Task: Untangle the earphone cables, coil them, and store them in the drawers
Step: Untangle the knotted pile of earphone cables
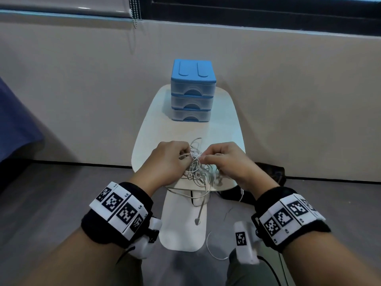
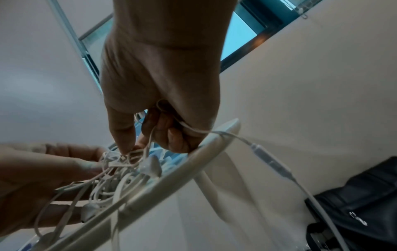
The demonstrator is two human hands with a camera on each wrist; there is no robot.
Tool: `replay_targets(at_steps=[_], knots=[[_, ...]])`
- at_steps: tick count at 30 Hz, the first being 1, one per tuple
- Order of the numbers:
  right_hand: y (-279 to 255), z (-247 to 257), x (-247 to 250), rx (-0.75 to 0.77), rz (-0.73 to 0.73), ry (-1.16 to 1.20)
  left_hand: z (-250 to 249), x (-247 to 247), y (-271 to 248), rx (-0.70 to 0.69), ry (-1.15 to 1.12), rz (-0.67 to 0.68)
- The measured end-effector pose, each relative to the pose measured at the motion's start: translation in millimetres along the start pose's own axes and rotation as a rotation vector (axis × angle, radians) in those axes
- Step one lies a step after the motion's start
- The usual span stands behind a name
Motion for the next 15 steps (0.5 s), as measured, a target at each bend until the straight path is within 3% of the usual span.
replay_targets(at_steps=[6,9,12,15], knots=[[-2,-17,1,-0.088,-0.02,0.138,-2,-1,0,0.027,-0.058,0.015],[-1,-21,2,-0.133,-0.006,0.199,-5,9,2,0.015,-0.103,-0.085],[0,-24,2,-0.148,0.001,0.232,-15,12,1,-0.085,-0.001,-0.216],[0,-24,3,-0.148,0.0,0.257,-21,4,-1,-0.116,0.123,-0.232]])
Point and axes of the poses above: each hand's wrist, its own y-axis towards the middle knuckle, its own x-axis out of the back of the hand, z = x × y, the point moved 10 cm from there along y, towards the middle knuckle, and after that the axes turned 6 degrees about -y, right-handed, at the moved point
